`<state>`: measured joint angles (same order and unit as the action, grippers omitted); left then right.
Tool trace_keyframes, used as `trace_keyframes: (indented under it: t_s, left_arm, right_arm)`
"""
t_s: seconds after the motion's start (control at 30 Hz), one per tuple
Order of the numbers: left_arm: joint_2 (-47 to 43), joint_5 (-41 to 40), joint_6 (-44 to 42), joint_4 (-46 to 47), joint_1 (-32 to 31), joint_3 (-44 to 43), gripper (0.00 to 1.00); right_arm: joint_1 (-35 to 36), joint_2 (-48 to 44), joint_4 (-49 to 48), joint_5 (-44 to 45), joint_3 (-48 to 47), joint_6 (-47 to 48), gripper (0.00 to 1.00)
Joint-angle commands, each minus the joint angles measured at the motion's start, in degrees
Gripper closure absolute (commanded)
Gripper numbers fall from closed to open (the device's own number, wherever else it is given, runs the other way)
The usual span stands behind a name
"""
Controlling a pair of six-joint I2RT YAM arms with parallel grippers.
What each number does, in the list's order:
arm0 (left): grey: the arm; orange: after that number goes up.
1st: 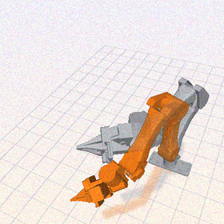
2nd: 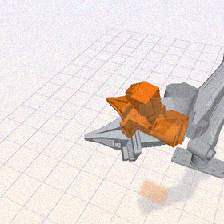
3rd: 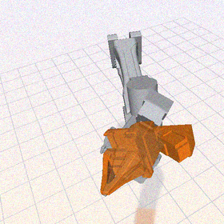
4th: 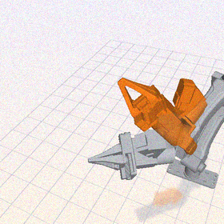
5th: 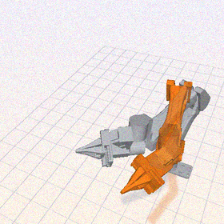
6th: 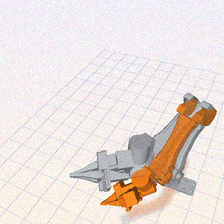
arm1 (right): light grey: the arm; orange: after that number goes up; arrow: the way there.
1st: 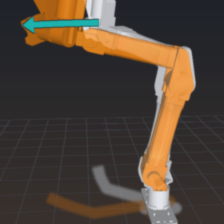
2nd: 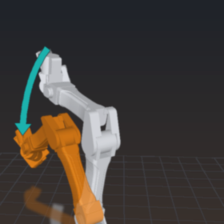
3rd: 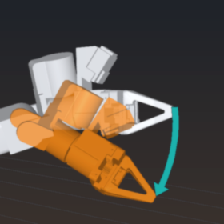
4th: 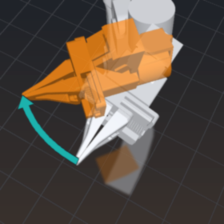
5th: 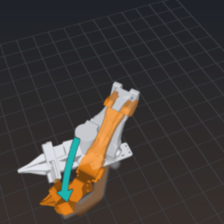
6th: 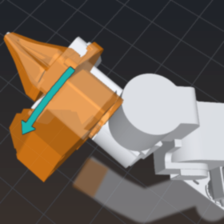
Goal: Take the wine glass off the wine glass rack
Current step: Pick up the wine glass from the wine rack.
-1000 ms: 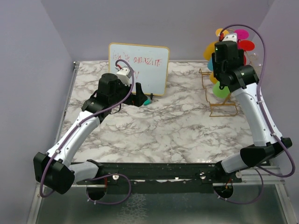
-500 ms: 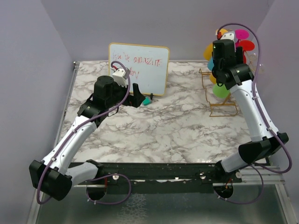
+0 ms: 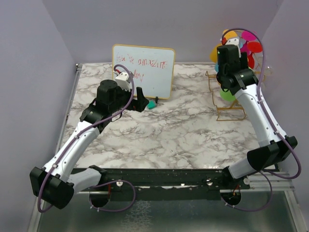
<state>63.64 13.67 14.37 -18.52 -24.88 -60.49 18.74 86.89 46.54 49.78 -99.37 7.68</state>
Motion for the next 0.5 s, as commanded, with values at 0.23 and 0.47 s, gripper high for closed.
trace_keyframes:
  t_s: [0.23,0.47]
  left_arm:
    - [-1.5,-0.5,0.1,0.6,-0.2,0.3,0.01]
    - [-0.5,-1.4,0.2,0.8,-0.2,1.2,0.01]
  right_arm:
    - [-1.0,0.0,-5.6,3.8,-2.0,5.9,0.40]
    - [-1.3,-0.7,-6.0,2.2,-0.6,6.7,0.46]
